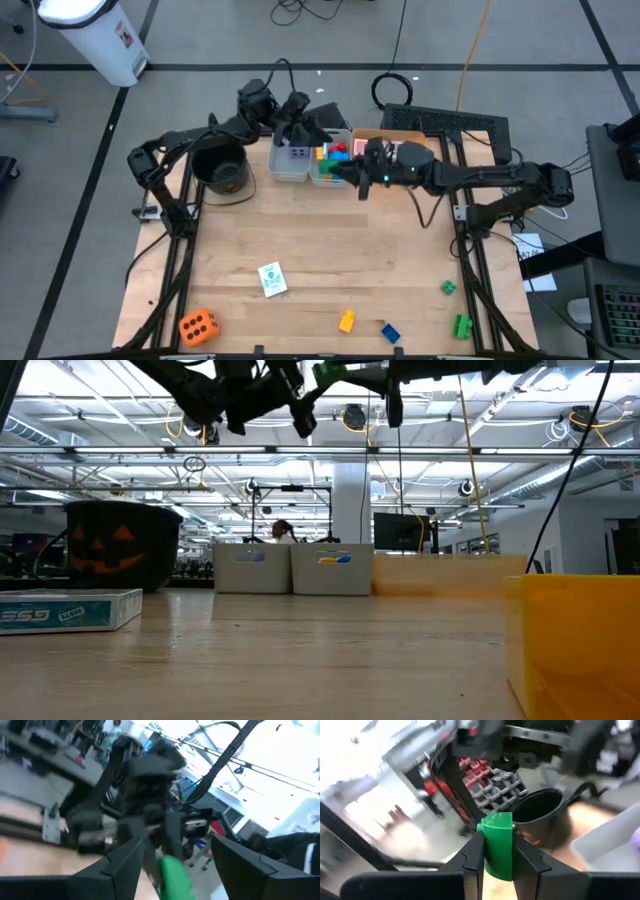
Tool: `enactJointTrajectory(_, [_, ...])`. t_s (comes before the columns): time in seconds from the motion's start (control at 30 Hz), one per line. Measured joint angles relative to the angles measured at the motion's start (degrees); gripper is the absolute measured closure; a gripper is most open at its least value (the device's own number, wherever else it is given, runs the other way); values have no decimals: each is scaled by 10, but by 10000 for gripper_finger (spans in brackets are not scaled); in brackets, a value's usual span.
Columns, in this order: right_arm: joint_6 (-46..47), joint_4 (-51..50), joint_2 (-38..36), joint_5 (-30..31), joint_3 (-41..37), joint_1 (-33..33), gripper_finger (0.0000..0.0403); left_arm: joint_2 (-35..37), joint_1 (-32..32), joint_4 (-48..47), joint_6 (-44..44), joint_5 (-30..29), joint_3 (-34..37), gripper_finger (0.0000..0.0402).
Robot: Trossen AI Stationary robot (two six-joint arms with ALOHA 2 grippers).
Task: Pick & Place Toys
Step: Put the green gamepiece into the right gray bin
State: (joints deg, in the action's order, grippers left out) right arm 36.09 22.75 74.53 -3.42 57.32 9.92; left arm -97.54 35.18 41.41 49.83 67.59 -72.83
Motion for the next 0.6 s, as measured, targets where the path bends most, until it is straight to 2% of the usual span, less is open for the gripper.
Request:
enactJointTrajectory(0.13, [105, 4, 0, -45, 0, 31, 348, 1, -7, -62, -56, -3, -60, 181])
enactJointTrajectory(0.37, [162, 15, 0, -62, 0, 60, 348, 1, -24, -390, -330, -49, -218, 211])
enactJointTrajectory(0.47, [185, 24, 0, -94, 0, 75, 348, 1, -23, -551, -458, -117, -280, 214])
enactJointTrajectory(0.6, [194, 23, 0, -103, 0, 83, 348, 1, -31, -743, -616, -286, -351, 207])
